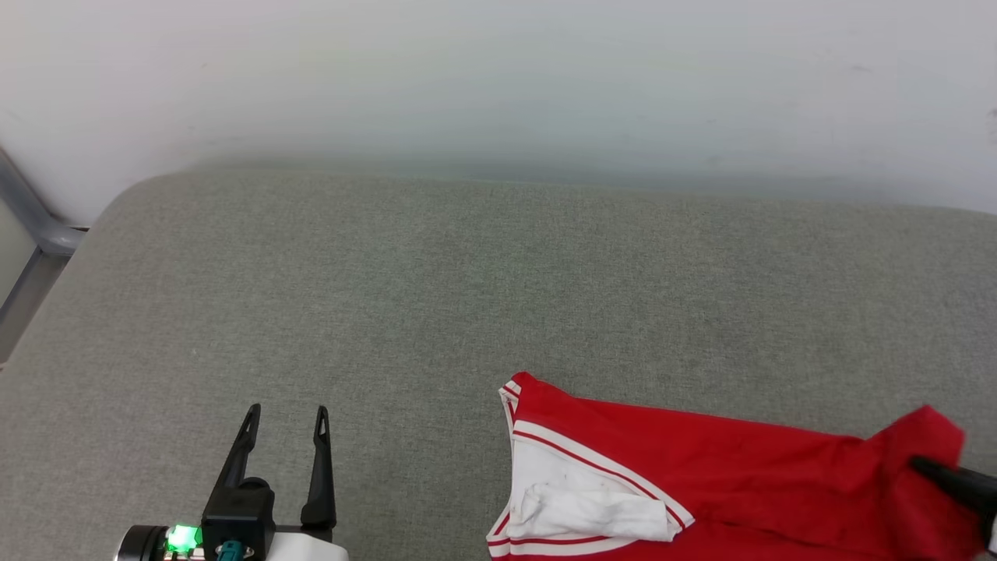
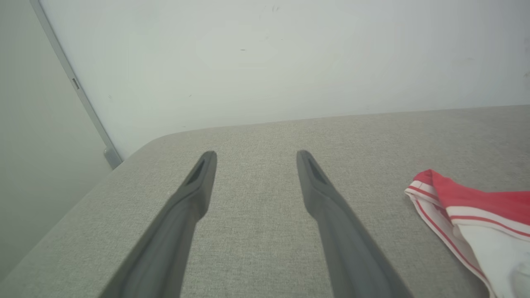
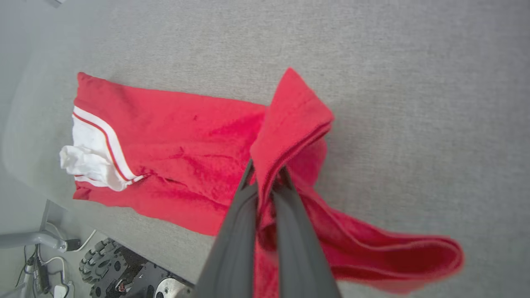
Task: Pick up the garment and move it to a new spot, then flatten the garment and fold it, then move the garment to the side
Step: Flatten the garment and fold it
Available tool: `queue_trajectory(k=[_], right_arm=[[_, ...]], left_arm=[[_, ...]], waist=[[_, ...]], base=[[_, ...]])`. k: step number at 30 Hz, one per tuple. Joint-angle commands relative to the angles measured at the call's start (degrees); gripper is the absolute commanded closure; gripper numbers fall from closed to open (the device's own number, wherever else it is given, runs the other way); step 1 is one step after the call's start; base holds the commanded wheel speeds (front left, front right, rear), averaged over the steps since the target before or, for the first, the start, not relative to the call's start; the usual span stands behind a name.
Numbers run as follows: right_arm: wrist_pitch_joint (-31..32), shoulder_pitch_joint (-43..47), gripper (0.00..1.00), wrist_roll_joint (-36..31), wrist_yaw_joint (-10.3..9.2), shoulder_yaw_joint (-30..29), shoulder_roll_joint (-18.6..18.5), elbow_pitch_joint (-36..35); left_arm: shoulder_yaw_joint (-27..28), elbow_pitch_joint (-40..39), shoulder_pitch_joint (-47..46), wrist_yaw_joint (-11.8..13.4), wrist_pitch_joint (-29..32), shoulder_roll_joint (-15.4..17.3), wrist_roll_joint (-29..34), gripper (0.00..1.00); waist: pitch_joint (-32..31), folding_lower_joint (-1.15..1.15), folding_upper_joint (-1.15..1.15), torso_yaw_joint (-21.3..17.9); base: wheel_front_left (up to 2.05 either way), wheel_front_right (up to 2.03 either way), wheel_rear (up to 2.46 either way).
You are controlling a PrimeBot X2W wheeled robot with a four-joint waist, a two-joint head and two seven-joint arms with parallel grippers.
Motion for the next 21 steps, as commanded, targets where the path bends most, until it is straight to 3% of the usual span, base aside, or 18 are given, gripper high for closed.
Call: queue_trajectory(k=[1,11,21], right_arm=[[0.5,0.5,1.00,0.3,-0.04,0.1,0.7,-1.8],[5.6,-3.2,1.00,-4.1,-0.03,5.1,7.4,-11.9],[7.6,-11.8,1.00,-9.7,-0.03,14.5,14.4,-11.1]], left_arm=[[0.2,0.0,0.6,-0.3,-0.4,-0.1,0.4,0.00],[-0.6,-0.1,-0.9,-1.3,-0.4,-1.2,1.4,0.00],[-0.7,0.1,-2.5,-1.8,-0.4,-1.9,1.9,0.00]], waist=[[0.0,0.00,0.00,0.1],[1.4,0.00,0.00,1.8],[3.1,0.00,0.00,3.8]], base=[[0.00,0.00,0.00],[0.00,0.00,0.00],[0.00,0.00,0.00]])
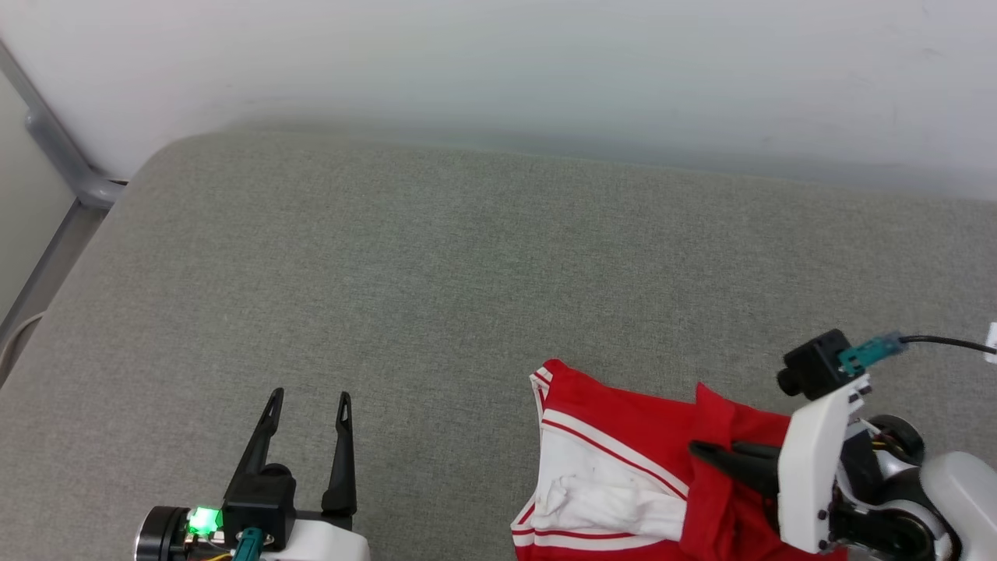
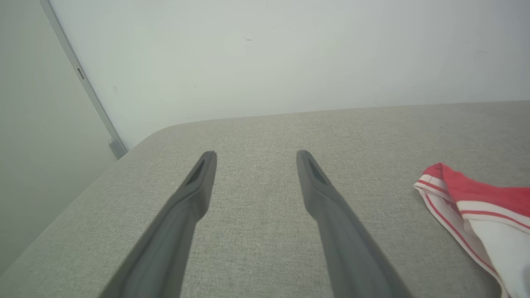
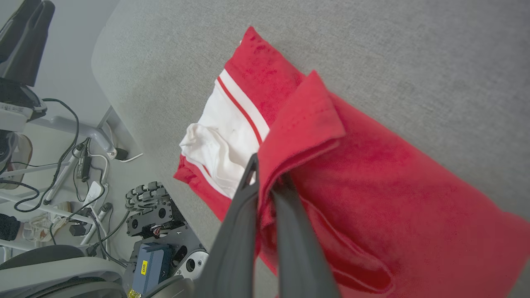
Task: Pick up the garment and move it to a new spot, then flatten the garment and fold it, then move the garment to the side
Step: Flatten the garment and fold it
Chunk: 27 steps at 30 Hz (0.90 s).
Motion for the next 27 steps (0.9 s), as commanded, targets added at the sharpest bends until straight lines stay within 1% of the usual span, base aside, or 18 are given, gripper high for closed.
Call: queue_trajectory(k=[1,6,13,19,23,24,26,27], right_arm=[[-0.4,-1.7,1.00,-0.6,-0.03,1.2,1.2,0.5],[-1.8,-6.5,1.00,-2.1,-0.04,6.2,5.3,3.9],[-4.5,-12.2,1.00,-4.1,-0.04,12.4,10.3,12.1],[-8.1,-15.1,1.00,-6.7,-0.04,15.6,12.6,21.3],[-11.2,-15.8,1.00,-7.5,-0.04,16.6,13.6,25.5],[-11.7,-15.9,0.68,-7.5,-0.04,17.1,13.8,25.9],[-13.4,-16.1,0.00,-7.4,-0.04,17.7,13.8,25.7],[-14.1,-16.1,0.00,-7.1,-0.04,18.0,13.6,25.4]], left_arm=[[-0.1,0.0,-0.9,-0.2,-0.4,-0.1,0.2,0.00],[-0.1,0.2,-1.4,-0.2,-0.4,-0.4,0.3,0.00],[-0.7,0.8,-2.6,-0.6,-0.4,-0.9,0.7,0.00],[-0.8,0.9,-3.0,-0.6,-0.4,-1.2,0.7,0.00],[-0.7,1.0,-2.6,-0.4,-0.4,-1.2,0.7,0.00],[-0.6,1.0,-2.4,-0.3,-0.4,-1.3,0.7,0.00],[-0.6,1.2,-1.9,-0.3,-0.4,-1.3,0.7,0.00],[-0.6,1.3,-1.8,-0.4,-0.4,-1.3,0.7,0.00]], waist=[[0.3,0.00,0.00,0.3],[1.0,0.00,0.00,0.7],[1.8,0.00,0.00,1.7],[2.2,0.00,0.00,2.4],[2.1,0.00,0.00,2.4],[2.0,0.00,0.00,2.2],[1.7,0.00,0.00,1.8],[1.5,0.00,0.00,1.7]], base=[[0.00,0.00,0.00],[0.00,0.00,0.00],[0.00,0.00,0.00],[0.00,0.00,0.00],[0.00,0.00,0.00],[0.00,0.00,0.00],[0.00,0.00,0.00],[0.00,0.00,0.00]])
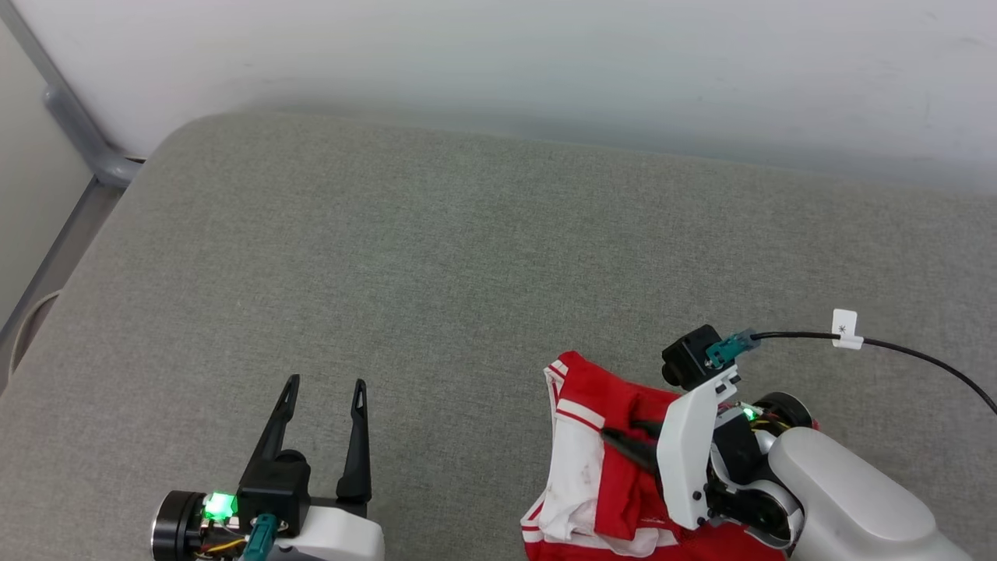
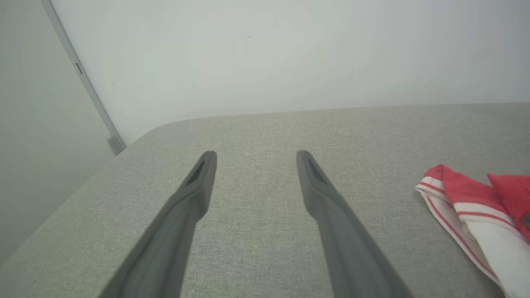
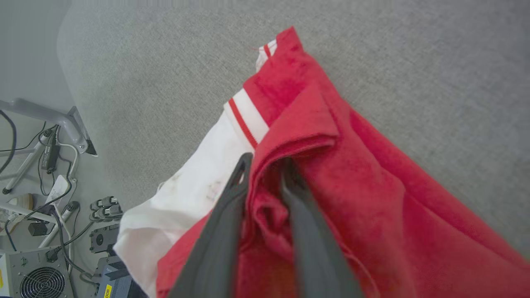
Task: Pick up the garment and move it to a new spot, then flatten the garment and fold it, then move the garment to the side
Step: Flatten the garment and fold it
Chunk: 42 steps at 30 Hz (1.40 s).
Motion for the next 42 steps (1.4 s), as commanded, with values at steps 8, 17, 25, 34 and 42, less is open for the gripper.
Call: queue_trajectory(k=[8,17,25,34,42], right_arm=[[-11.2,0.6,0.00,-1.4,-0.05,-2.1,-4.0,-6.1],[-27.0,6.8,0.00,-11.7,-0.05,-16.4,-6.6,-9.6],[-34.6,15.5,0.00,-25.1,-0.05,-32.2,-2.2,-13.9],[-37.7,25.8,0.00,-35.8,-0.05,-44.6,6.3,-22.2],[-37.9,33.8,0.00,-40.0,-0.05,-49.4,11.7,-29.5]], left_arm=[[0.2,0.4,1.1,-0.1,-0.4,0.3,0.4,0.00],[0.7,0.4,3.1,-0.2,-0.3,0.8,0.1,0.00],[1.2,-0.8,3.5,0.3,-0.3,0.6,0.1,0.00],[1.6,-1.3,3.0,0.2,-0.3,1.1,0.3,0.00],[1.3,-1.4,4.6,1.0,-0.3,1.4,0.4,0.00]], waist=[[-2.5,0.00,0.00,-2.2],[-5.6,0.00,0.00,-5.6],[-6.6,0.00,0.00,-8.1],[-6.8,0.00,0.00,-9.6],[-7.2,0.00,0.00,-9.5]], base=[[0.00,0.00,0.00],[0.00,0.00,0.00],[0.00,0.00,0.00],[0.00,0.00,0.00],[0.00,0.00,0.00]])
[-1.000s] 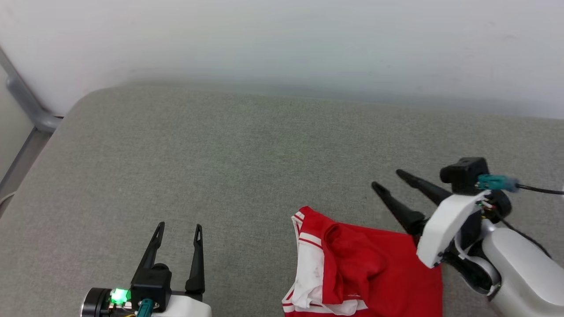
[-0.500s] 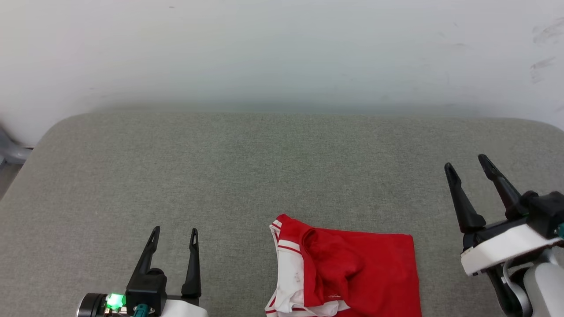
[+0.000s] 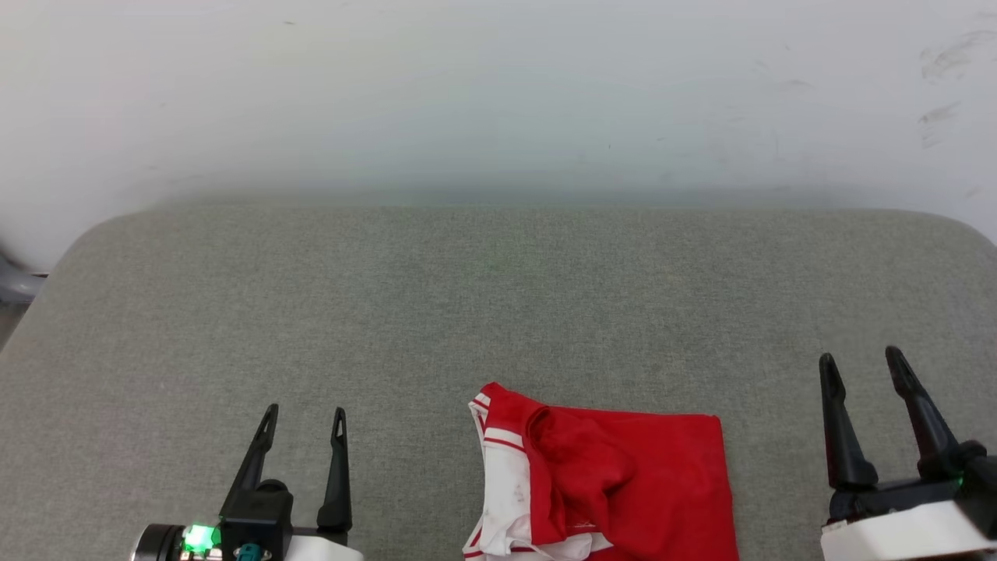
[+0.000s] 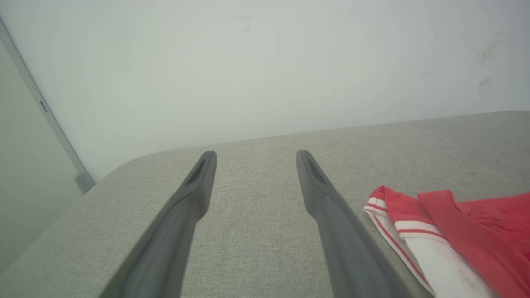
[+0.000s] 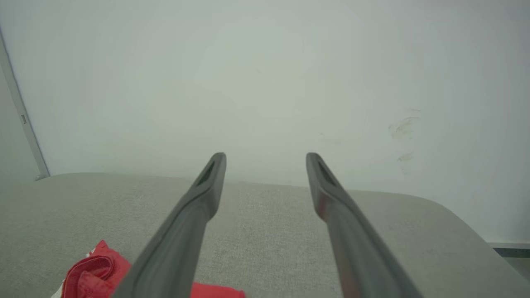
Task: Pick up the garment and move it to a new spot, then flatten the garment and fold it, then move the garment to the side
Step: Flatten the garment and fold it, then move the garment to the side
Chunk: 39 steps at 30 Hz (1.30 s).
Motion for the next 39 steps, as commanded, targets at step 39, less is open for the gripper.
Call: queue_trajectory(k=[39], right_arm=[[4.7,-5.4,0.00,-1.7,-0.06,-2.3,-5.3,-1.2]], left_arm=[[-1.6,0.6,0.9,-0.1,-0.3,0.6,-0.5,0.00]], waist=[[-0.1,0.00,0.00,1.6]], base=[[0.00,0.00,0.00]])
